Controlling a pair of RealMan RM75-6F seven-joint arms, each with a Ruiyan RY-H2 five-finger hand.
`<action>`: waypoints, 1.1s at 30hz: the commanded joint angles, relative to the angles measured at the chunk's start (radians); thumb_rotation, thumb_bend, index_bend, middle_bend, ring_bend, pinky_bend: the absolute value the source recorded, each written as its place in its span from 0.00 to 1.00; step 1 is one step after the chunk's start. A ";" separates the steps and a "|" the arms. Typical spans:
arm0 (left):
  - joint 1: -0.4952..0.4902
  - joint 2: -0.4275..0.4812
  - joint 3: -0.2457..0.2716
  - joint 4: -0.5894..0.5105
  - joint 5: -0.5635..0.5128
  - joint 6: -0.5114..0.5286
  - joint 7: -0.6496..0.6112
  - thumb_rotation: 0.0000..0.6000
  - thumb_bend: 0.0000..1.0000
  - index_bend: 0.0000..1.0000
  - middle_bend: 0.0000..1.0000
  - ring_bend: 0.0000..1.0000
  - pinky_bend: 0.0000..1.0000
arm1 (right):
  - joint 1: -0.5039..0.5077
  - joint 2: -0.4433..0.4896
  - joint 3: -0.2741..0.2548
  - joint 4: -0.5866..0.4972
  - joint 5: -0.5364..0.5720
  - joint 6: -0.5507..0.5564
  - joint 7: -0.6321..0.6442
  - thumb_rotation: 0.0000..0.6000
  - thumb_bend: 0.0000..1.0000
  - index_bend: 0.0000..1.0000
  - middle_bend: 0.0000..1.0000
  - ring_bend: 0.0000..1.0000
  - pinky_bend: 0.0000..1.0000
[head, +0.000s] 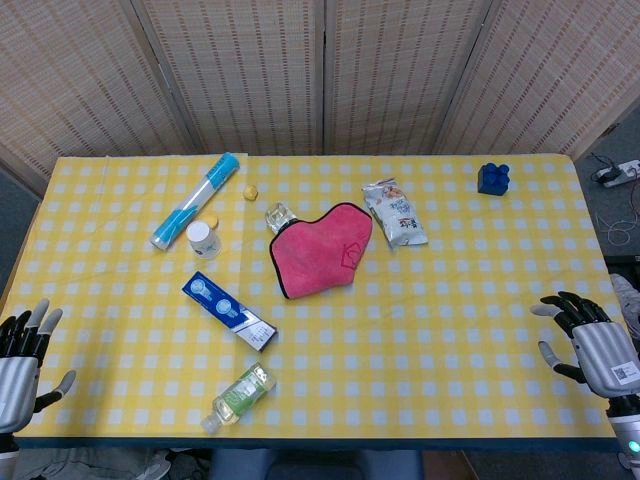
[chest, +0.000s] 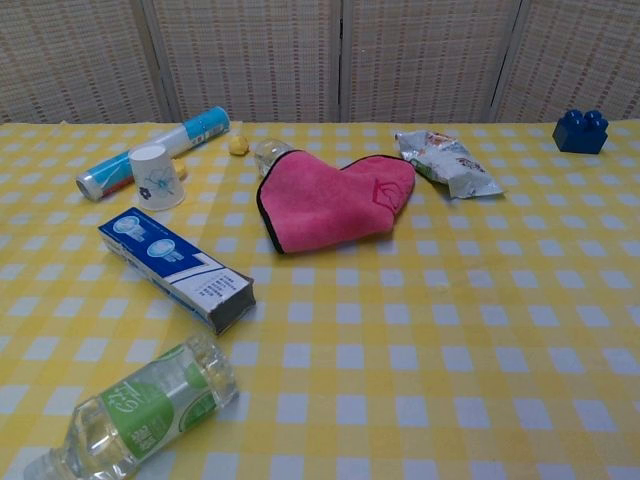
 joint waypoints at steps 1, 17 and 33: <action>0.000 -0.001 0.000 0.002 0.000 0.000 -0.003 1.00 0.26 0.04 0.02 0.03 0.01 | 0.000 0.000 0.000 -0.001 0.000 -0.001 -0.002 1.00 0.33 0.30 0.23 0.13 0.18; -0.020 -0.001 0.001 0.013 0.024 -0.020 -0.028 1.00 0.26 0.04 0.02 0.03 0.01 | -0.004 0.000 0.003 -0.002 0.000 0.008 -0.006 1.00 0.33 0.30 0.23 0.13 0.18; -0.279 0.019 -0.055 0.076 0.139 -0.270 -0.085 1.00 0.26 0.05 0.02 0.04 0.01 | 0.003 0.021 0.012 -0.035 0.001 0.006 -0.043 1.00 0.33 0.30 0.23 0.13 0.18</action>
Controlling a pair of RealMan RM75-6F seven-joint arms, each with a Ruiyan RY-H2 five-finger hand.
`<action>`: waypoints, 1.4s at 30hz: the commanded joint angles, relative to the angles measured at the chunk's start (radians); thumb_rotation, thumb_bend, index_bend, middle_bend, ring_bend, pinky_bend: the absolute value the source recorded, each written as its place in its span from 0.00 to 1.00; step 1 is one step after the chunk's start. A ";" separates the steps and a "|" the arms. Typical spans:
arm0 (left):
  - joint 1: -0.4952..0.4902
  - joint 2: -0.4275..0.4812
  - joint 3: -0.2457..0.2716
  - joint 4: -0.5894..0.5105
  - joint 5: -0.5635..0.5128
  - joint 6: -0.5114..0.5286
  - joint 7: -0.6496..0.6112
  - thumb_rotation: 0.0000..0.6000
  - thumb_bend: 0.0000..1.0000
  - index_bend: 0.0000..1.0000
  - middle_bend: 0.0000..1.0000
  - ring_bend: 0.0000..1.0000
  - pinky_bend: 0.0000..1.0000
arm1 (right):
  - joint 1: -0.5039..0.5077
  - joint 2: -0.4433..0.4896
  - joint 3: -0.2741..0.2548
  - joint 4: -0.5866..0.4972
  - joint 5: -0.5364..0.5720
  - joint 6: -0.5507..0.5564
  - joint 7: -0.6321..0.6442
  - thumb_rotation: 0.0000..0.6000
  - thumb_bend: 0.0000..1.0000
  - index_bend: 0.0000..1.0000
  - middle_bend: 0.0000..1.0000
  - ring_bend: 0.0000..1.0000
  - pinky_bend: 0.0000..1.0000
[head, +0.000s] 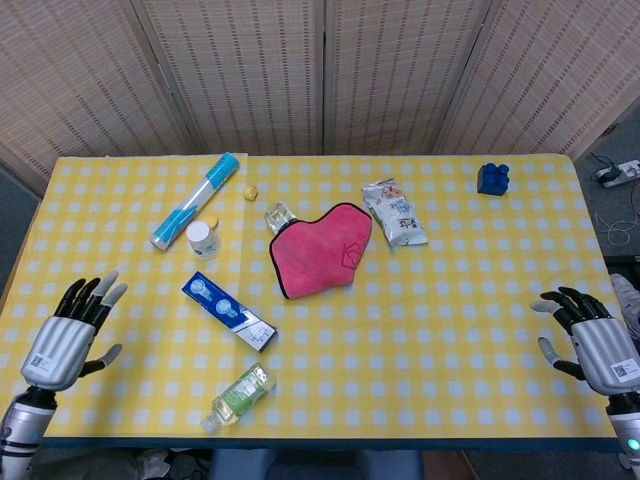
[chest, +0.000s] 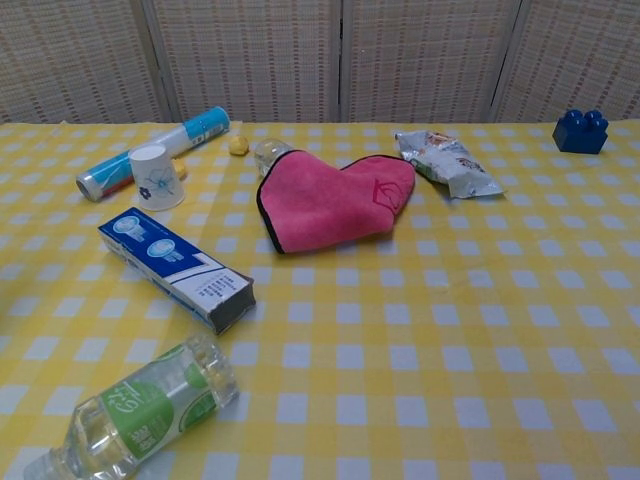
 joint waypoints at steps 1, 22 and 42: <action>-0.078 -0.002 -0.014 0.026 0.031 -0.083 -0.004 1.00 0.26 0.05 0.02 0.04 0.01 | -0.001 0.001 0.000 -0.002 0.003 -0.001 -0.002 1.00 0.33 0.30 0.23 0.13 0.18; -0.379 -0.078 -0.012 0.129 0.019 -0.457 0.116 1.00 0.26 0.10 0.04 0.05 0.01 | 0.005 -0.004 0.002 0.001 0.019 -0.023 -0.006 1.00 0.33 0.30 0.23 0.13 0.18; -0.506 -0.182 -0.009 0.201 -0.088 -0.605 0.293 1.00 0.26 0.11 0.04 0.06 0.01 | 0.000 -0.013 0.002 0.032 0.038 -0.033 0.022 1.00 0.33 0.30 0.23 0.13 0.18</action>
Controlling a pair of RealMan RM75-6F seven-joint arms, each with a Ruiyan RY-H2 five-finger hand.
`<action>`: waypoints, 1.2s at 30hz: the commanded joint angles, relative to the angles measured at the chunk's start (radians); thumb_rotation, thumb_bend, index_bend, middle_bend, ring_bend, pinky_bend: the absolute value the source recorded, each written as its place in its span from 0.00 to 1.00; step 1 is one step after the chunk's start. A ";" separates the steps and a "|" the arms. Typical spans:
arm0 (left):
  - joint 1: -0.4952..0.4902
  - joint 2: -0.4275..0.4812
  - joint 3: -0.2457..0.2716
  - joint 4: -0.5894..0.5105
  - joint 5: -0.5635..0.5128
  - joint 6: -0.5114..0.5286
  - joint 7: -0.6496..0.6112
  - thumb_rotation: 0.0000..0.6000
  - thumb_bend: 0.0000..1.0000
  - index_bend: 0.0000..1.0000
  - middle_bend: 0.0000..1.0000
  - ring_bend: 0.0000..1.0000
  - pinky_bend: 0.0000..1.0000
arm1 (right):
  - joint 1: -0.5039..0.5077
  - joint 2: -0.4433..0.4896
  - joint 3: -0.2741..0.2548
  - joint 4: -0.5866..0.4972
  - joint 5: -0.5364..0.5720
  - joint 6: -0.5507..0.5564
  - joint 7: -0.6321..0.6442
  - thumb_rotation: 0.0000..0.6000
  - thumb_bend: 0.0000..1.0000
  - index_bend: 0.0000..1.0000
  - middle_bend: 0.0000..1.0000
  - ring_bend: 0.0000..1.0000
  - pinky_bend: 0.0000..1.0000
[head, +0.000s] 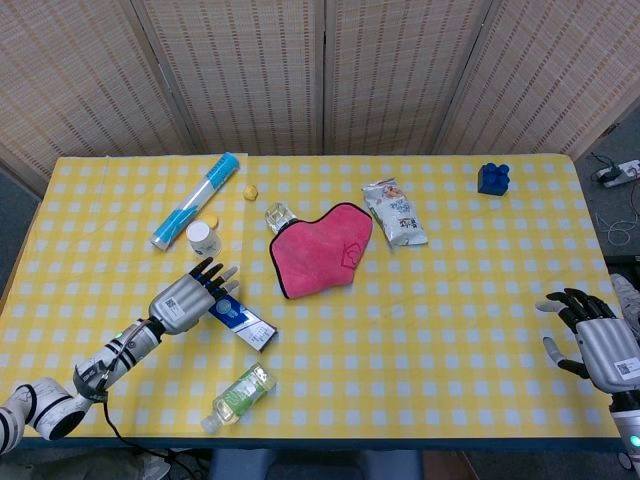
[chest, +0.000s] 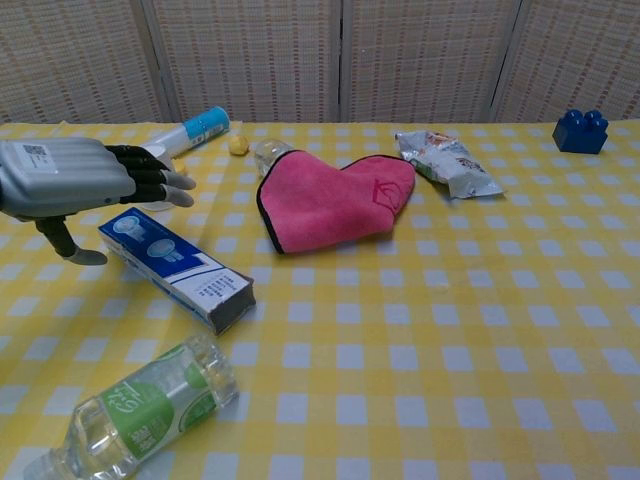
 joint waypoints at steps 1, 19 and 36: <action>-0.017 -0.012 0.002 0.008 -0.018 -0.018 0.027 1.00 0.26 0.11 0.04 0.06 0.01 | -0.002 -0.002 0.000 0.003 0.001 0.002 0.003 1.00 0.33 0.30 0.23 0.13 0.18; -0.056 -0.071 0.034 0.063 -0.137 -0.069 0.148 1.00 0.26 0.20 0.12 0.10 0.01 | -0.004 -0.009 0.000 0.014 0.006 -0.002 0.009 1.00 0.33 0.30 0.23 0.13 0.18; -0.042 -0.120 0.055 0.137 -0.137 0.029 0.169 1.00 0.26 0.43 0.40 0.32 0.01 | -0.009 -0.007 0.000 0.003 0.003 0.008 -0.001 1.00 0.33 0.30 0.23 0.13 0.18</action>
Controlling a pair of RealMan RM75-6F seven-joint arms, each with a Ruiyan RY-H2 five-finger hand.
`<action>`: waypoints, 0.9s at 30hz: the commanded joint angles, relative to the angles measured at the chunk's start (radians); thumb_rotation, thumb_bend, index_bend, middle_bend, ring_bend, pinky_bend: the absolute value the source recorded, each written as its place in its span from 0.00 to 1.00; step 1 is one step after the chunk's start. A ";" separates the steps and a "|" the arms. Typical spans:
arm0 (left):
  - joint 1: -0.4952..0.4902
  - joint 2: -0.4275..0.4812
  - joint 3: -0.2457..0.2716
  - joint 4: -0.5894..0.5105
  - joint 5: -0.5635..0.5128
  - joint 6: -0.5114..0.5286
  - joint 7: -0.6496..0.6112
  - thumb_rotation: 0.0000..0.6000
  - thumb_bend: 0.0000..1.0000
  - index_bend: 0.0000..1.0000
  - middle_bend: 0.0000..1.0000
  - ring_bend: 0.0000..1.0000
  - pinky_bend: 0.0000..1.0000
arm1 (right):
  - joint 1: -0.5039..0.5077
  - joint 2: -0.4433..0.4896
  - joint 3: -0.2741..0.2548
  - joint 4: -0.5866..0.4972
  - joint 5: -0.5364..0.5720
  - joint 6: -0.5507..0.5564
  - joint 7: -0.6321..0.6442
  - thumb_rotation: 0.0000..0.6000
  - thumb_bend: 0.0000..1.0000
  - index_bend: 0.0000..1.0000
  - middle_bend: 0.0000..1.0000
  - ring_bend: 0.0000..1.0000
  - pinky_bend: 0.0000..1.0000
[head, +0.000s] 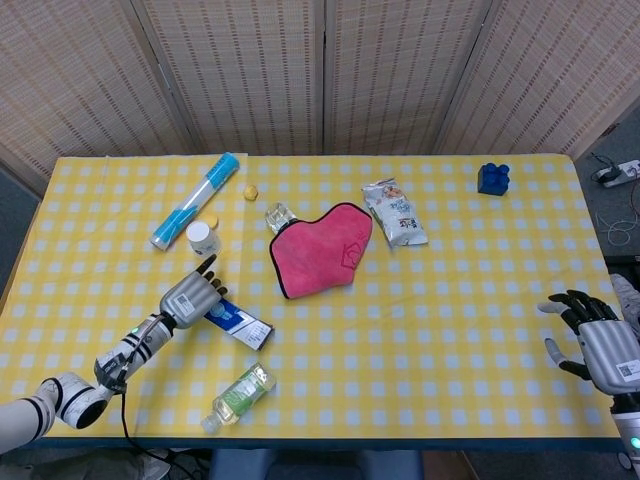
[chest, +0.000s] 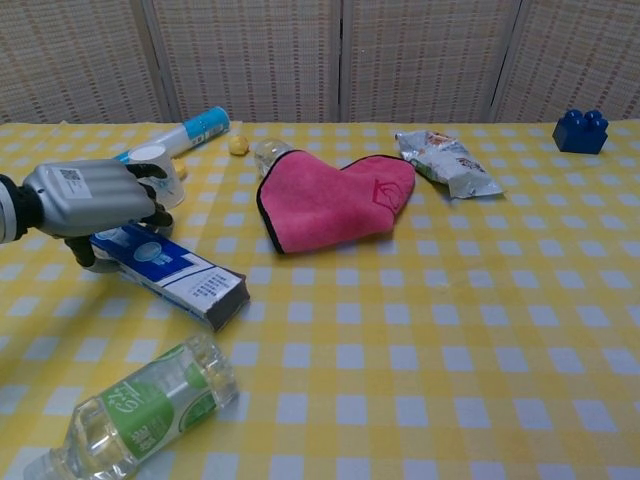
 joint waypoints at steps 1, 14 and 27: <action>0.013 0.013 0.001 -0.011 -0.015 0.021 0.027 1.00 0.26 0.44 0.41 0.32 0.01 | -0.001 0.001 -0.001 -0.001 -0.002 0.002 0.000 1.00 0.33 0.30 0.23 0.13 0.18; 0.085 0.152 -0.018 -0.243 -0.304 0.151 0.433 1.00 0.26 0.45 0.43 0.32 0.01 | -0.001 -0.005 -0.002 0.009 -0.011 0.007 0.012 1.00 0.33 0.30 0.23 0.13 0.18; 0.127 0.234 0.008 -0.433 -0.394 0.334 0.591 1.00 0.26 0.46 0.43 0.32 0.01 | -0.001 -0.007 -0.003 0.018 -0.016 0.009 0.021 1.00 0.33 0.30 0.23 0.13 0.18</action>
